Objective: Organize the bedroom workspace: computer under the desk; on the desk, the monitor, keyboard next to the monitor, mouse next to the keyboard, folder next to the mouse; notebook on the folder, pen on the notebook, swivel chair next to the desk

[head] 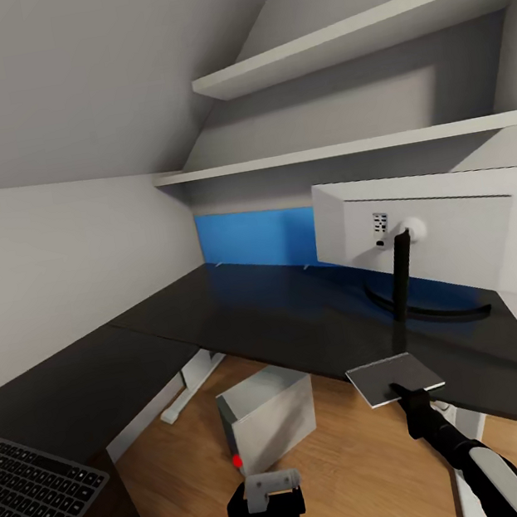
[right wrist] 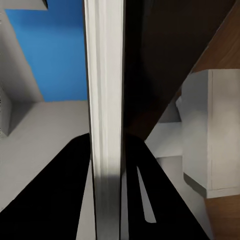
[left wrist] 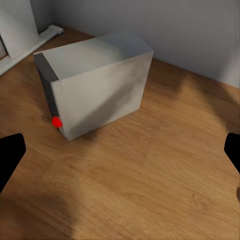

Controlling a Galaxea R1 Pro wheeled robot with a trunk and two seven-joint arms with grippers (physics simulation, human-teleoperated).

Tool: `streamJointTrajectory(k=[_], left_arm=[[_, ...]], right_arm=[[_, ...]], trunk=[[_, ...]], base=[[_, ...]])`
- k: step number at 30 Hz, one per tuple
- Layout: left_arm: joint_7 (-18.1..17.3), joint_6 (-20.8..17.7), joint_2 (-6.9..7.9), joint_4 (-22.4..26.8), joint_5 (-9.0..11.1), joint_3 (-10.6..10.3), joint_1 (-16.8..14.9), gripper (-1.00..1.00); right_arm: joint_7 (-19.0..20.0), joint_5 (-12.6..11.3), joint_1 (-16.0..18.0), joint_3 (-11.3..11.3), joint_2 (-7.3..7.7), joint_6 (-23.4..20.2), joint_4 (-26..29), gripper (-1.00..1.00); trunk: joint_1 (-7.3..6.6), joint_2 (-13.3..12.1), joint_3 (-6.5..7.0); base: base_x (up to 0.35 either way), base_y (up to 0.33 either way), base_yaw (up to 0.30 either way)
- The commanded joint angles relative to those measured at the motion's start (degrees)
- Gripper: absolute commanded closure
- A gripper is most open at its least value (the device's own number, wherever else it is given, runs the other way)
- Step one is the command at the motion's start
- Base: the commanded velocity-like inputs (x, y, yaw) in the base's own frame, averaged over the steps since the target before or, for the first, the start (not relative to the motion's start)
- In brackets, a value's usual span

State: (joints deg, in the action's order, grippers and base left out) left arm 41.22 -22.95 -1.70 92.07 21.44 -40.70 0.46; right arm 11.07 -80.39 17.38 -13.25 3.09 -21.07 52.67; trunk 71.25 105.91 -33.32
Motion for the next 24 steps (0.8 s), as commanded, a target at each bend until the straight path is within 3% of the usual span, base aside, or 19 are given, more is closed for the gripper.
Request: streamJointTrajectory(k=[1,16,20,24], left_arm=[[0.4,-0.2,0.0,0.1,0.4,0.0,0.0,-1.0],[0.4,-0.3,-0.09,-1.3,0.5,0.4,0.0,-1.0],[0.4,-0.4,-0.24,-4.4,0.6,0.6,0.0,-1.0],[0.2,-0.4,-1.06,-6.8,0.6,2.9,0.0,-1.0]], right_arm=[[0.0,0.0,0.0,-0.1,-0.01,-0.4,0.0,1.0],[0.6,0.0,0.0,0.3,-0.11,-0.6,2.1,1.0],[0.3,0.0,0.0,0.5,-0.18,-0.6,2.4,1.0],[0.2,0.1,0.0,0.6,-0.2,-0.6,3.7,1.0]], trunk=[[-0.22,-0.4,0.13],[-3.52,-6.4,2.82],[-4.39,-8.0,3.54],[-5.27,-9.6,4.26]], base=[[0.0,0.0,0.0],[0.0,0.0,0.0],[0.0,0.0,0.0],[0.0,0.0,0.0]])
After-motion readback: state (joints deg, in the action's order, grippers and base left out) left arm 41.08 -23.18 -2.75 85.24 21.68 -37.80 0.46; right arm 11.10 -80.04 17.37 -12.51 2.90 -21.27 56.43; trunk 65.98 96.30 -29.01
